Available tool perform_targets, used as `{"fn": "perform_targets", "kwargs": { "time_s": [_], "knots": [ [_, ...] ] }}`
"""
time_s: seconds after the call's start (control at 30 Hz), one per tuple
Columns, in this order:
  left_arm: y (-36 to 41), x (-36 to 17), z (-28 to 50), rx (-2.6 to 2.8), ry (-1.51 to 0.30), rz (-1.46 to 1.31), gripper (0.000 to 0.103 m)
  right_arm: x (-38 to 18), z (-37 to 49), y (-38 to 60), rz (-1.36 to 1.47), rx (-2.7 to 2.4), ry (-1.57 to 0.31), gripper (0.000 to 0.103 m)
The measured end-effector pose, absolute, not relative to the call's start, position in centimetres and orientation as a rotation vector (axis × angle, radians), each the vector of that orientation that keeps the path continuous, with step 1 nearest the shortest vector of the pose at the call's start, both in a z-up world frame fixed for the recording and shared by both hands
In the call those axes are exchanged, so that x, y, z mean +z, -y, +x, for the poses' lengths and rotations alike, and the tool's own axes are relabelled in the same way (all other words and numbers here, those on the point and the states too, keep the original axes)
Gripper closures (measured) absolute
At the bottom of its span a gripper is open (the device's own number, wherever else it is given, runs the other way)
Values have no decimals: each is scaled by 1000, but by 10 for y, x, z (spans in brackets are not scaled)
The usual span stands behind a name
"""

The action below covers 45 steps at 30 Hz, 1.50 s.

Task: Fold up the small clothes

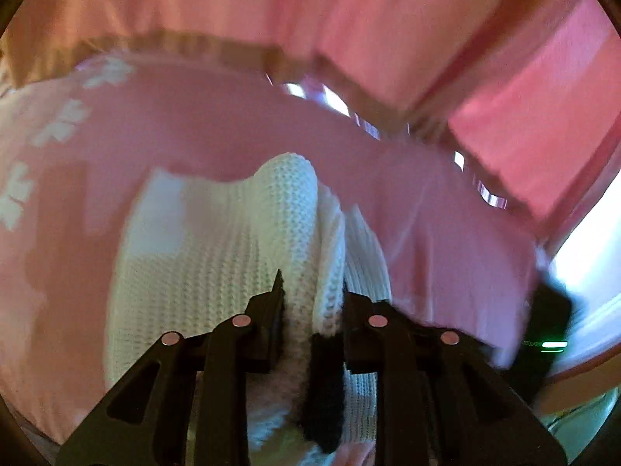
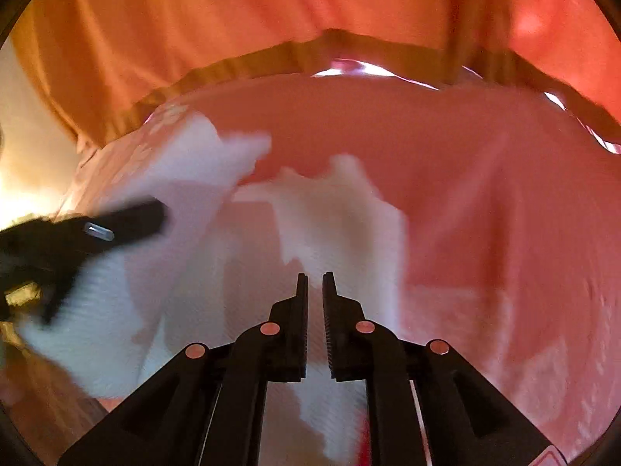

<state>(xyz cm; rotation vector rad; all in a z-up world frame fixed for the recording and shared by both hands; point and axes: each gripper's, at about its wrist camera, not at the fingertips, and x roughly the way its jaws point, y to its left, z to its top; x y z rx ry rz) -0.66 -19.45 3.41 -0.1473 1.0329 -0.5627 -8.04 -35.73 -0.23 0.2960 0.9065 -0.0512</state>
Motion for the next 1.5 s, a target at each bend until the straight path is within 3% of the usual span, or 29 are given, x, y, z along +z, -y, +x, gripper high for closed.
{"fn": "perform_targets", "kwargs": {
  "time_s": [0.1,0.17,0.2,0.27,0.3,0.33,0.47,0.63,0.67,0.7,0.73,0.8,0.83,0.93,1.07,1.13,1.33,1.47,1.5],
  "knots": [
    [209,8,-27,-642,-1048,-160,73,-15,-99,374,339,-68,-910,89],
    [198,14,-42,-676,-1014,-177,49,-25,-111,382,413,-49,-916,82],
    [187,20,-50,-681,-991,-189,41,-25,-113,387,449,-24,-910,81],
    [154,39,-65,-681,-919,-225,26,-19,-119,390,510,56,-859,69],
    [141,46,-71,-667,-893,-225,23,-17,-120,388,533,88,-844,53],
    [122,55,-78,-636,-858,-216,20,-14,-118,379,559,140,-843,44],
    [85,57,-97,-579,-810,-156,19,-19,-99,353,631,276,-898,39],
    [91,16,-128,-648,-866,-37,19,-42,-64,334,681,302,-1022,41],
    [98,8,-131,-663,-869,-14,19,-43,-62,331,690,309,-1027,49],
    [104,0,-136,-666,-872,17,19,-43,-59,328,690,322,-1029,83],
    [112,-12,-139,-663,-881,56,20,-40,-53,324,687,332,-1035,85],
    [124,-28,-137,-652,-919,102,38,-17,-59,325,661,345,-968,86],
    [129,-33,-136,-660,-953,101,42,-3,-66,331,648,350,-926,87],
    [129,-30,-137,-702,-984,33,41,24,-85,354,619,324,-848,85],
    [125,-25,-145,-723,-937,39,32,-34,-84,390,513,137,-1051,79],
    [125,-27,-147,-717,-949,40,31,-46,-93,402,589,160,-1050,72],
    [116,-18,-150,-664,-906,51,21,7,-158,375,536,251,-923,50],
    [110,-16,-146,-646,-899,41,21,-16,-173,335,510,312,-1015,49],
    [109,-17,-144,-636,-901,40,21,-27,-173,325,486,294,-1041,56]
  ]
}}
